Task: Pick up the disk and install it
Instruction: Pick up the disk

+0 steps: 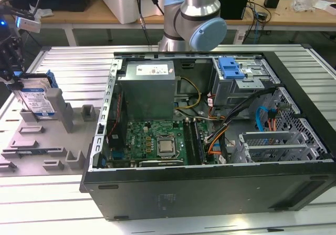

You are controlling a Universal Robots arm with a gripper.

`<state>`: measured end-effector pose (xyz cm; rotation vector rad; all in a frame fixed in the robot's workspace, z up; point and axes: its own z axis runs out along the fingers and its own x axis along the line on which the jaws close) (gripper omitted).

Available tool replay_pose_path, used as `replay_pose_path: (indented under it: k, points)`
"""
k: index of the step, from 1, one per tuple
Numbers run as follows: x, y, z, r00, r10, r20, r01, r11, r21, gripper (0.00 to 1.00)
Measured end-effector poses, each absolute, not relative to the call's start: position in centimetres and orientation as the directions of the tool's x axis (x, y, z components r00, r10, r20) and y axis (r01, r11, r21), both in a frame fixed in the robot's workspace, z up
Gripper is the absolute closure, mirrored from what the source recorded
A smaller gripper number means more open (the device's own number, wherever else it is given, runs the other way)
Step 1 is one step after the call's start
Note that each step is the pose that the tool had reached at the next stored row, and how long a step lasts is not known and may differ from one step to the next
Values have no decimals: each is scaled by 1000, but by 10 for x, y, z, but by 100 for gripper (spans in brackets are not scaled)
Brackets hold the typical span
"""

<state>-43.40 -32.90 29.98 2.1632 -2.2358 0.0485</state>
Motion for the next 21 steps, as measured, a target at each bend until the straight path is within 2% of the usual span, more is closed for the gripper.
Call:
replay_pose_path:
  k: [9,11,14,15,16,17,18,21]
  points:
    - [-434,-329,300,-33,-999,44,-999,33,-1,63]
    - [-434,-329,300,-33,-999,43,-999,33,-1,50]
    - [-434,-329,300,-33,-999,44,-999,33,-1,50]
    - [-434,-329,300,-33,-999,43,-999,33,-1,51]
    - [-434,-329,300,-33,-999,43,-999,33,-1,58]
    - [-434,-329,300,-33,-999,44,-999,33,-1,58]
    - [-434,-329,300,-33,-999,44,-999,33,-1,64]
    - [-434,-329,300,-33,-999,44,-999,33,-1,64]
